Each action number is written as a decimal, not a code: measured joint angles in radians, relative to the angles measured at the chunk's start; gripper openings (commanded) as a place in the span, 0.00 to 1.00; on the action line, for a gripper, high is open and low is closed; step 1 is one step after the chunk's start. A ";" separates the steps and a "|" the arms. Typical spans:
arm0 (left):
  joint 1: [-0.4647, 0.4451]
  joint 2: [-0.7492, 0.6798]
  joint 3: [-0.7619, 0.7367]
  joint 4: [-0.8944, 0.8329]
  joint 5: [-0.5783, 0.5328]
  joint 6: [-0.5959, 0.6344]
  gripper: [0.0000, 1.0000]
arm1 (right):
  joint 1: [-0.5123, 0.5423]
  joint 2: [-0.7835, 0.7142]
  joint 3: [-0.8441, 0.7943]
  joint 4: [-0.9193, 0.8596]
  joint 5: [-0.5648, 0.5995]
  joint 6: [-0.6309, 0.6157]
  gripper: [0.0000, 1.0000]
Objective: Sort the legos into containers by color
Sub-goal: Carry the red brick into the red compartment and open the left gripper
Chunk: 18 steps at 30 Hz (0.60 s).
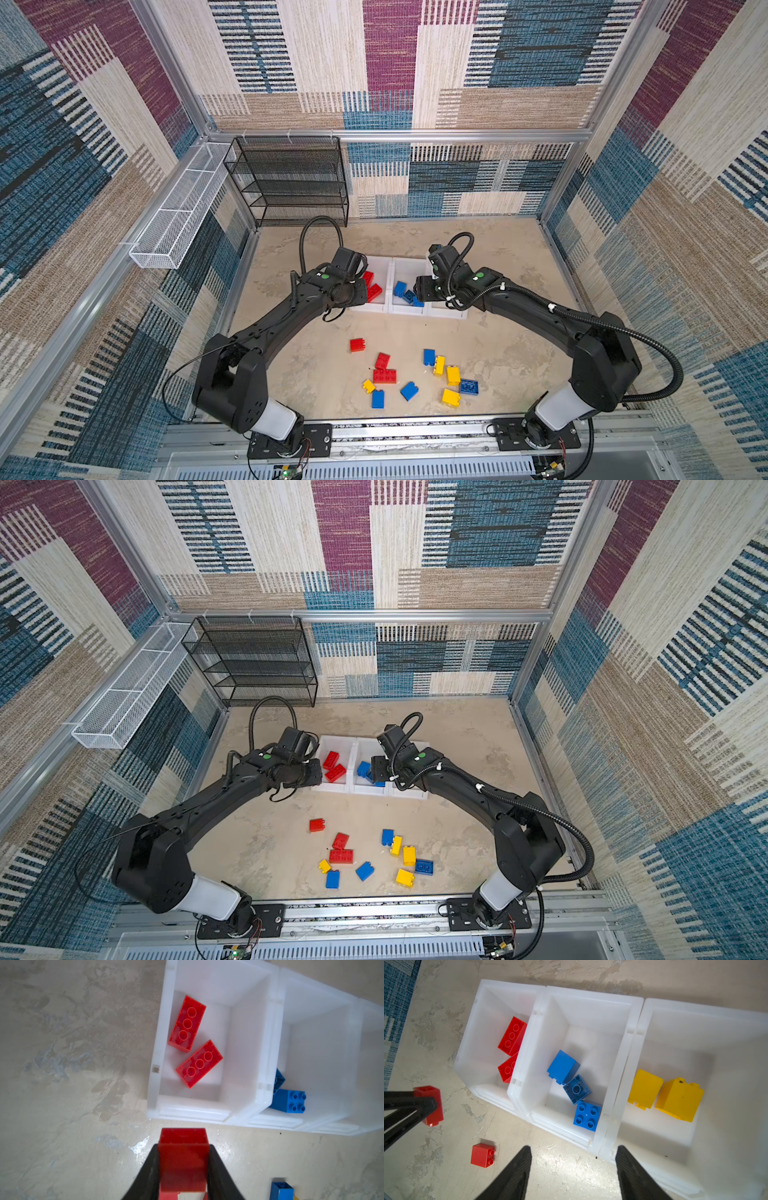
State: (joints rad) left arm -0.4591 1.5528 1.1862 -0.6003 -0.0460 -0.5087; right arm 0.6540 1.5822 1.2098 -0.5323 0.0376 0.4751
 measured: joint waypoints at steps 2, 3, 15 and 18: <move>0.000 0.067 0.062 0.002 0.002 0.026 0.30 | 0.000 -0.011 -0.010 -0.008 0.003 0.007 0.67; 0.000 0.103 0.095 0.002 0.005 0.039 0.30 | 0.000 -0.016 -0.014 -0.011 0.008 0.011 0.67; 0.001 0.351 0.342 -0.020 0.047 0.134 0.55 | 0.000 -0.076 -0.045 -0.035 0.031 0.036 0.70; 0.002 0.347 0.341 -0.031 0.045 0.142 0.56 | 0.000 -0.081 -0.050 -0.037 0.037 0.041 0.70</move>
State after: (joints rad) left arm -0.4572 1.8999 1.5276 -0.6315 -0.0010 -0.3668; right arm 0.6540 1.5009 1.1603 -0.5697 0.0742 0.5159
